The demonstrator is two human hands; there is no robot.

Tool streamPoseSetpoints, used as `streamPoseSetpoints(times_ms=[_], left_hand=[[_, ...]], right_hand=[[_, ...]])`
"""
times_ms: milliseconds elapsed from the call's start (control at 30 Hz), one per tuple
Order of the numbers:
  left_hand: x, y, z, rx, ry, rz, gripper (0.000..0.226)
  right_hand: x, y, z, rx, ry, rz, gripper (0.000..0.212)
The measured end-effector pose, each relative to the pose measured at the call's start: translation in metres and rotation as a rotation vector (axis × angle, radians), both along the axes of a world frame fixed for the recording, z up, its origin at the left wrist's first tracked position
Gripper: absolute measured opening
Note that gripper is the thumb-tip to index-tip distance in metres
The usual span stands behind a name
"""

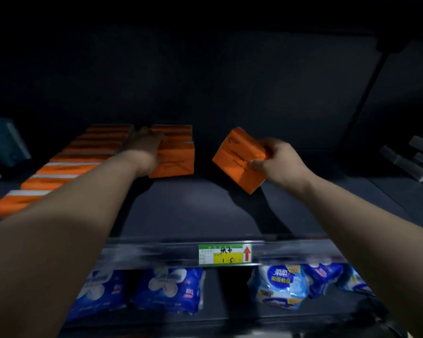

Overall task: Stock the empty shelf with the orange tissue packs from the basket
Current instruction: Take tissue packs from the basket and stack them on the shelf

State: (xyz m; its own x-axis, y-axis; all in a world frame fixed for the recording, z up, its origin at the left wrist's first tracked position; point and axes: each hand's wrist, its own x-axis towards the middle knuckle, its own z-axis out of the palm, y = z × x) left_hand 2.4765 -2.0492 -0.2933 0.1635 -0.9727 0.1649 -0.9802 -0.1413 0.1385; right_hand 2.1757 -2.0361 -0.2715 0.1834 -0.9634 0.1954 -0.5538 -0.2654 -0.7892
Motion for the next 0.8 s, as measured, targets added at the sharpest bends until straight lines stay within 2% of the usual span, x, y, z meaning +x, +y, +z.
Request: streamPoseSetpoints(times_ms=[367, 600, 800], left_hand=[[0.009, -0.015, -0.003, -0.092, 0.084, -0.002, 0.051], [0.01, -0.004, 0.009, -0.092, -0.022, 0.004, 0.064], [0.027, 0.027, 0.025, -0.161, -0.078, -0.015, 0.036]], right_hand=[[0.019, -0.013, -0.006, 0.03, -0.028, 0.067, 0.044], [0.04, -0.013, -0.004, 0.008, 0.008, 0.172, 0.044], [0.087, -0.007, 0.002, -0.069, 0.176, 0.287, 0.048]])
